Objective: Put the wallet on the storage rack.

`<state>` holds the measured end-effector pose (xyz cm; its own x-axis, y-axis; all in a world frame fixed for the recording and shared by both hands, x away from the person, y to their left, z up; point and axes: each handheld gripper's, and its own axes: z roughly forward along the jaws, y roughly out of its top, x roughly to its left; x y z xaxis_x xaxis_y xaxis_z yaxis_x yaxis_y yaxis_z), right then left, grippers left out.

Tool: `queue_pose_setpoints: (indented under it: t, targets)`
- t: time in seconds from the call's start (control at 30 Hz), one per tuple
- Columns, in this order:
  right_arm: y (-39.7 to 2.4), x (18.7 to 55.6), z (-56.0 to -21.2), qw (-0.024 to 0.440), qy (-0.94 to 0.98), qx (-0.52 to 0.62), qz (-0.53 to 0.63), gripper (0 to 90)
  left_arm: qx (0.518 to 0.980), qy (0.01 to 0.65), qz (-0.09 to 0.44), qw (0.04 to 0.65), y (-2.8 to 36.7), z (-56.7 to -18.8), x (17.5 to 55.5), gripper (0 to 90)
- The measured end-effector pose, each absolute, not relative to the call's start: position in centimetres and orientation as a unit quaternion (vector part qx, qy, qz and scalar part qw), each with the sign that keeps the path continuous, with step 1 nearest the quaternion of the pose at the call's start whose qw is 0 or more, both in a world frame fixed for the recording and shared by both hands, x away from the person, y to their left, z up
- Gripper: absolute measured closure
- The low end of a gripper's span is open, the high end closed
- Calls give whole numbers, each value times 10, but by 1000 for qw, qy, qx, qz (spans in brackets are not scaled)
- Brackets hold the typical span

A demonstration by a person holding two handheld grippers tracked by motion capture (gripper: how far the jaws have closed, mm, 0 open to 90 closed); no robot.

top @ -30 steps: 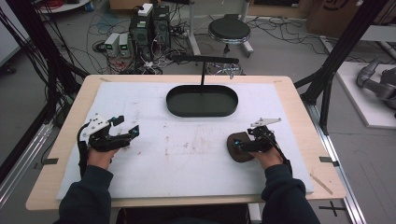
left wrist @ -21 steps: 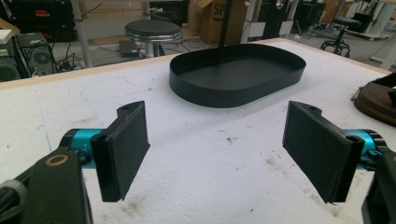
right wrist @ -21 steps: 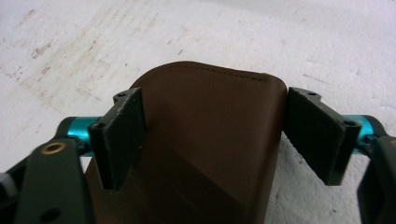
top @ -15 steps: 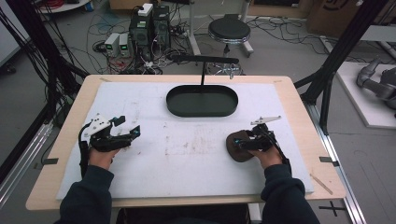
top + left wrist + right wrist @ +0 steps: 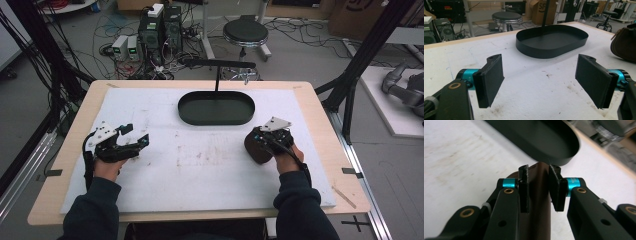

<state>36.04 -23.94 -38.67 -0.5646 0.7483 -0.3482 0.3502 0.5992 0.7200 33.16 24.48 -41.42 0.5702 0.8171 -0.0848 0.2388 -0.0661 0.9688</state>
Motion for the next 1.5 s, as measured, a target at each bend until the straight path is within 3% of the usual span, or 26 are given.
queue_pose_setpoints:
  t: [0.13, 0.53, 1.1, 1.2, 1.23, 1.33, 1.37, 1.5]
  targets:
    - [-231, 357, -388, 348, 831, 318, 297, 742, 683, 386, 257, 564, 245, -414, 332, 224]
    - [-217, 349, -393, 312, 831, 297, 353, 742, 682, 386, 257, 565, 246, -414, 331, 225]
    - [-229, 348, -391, 286, 814, 312, 398, 654, 683, 387, 257, 565, 246, -414, 331, 225]
    - [-231, 347, -390, 288, 809, 316, 403, 607, 682, 386, 257, 565, 246, -414, 331, 225]
    - [-233, 348, -390, 290, 804, 321, 408, 492, 682, 387, 257, 565, 246, -414, 330, 225]
    - [-238, 349, -389, 286, 800, 326, 415, 419, 682, 386, 257, 566, 247, -413, 330, 225]
    - [-243, 350, -390, 281, 797, 334, 417, 341, 681, 386, 257, 566, 247, -413, 330, 225]
    - [-252, 352, -398, 247, 819, 341, 389, 281, 682, 385, 257, 566, 247, -413, 330, 225]
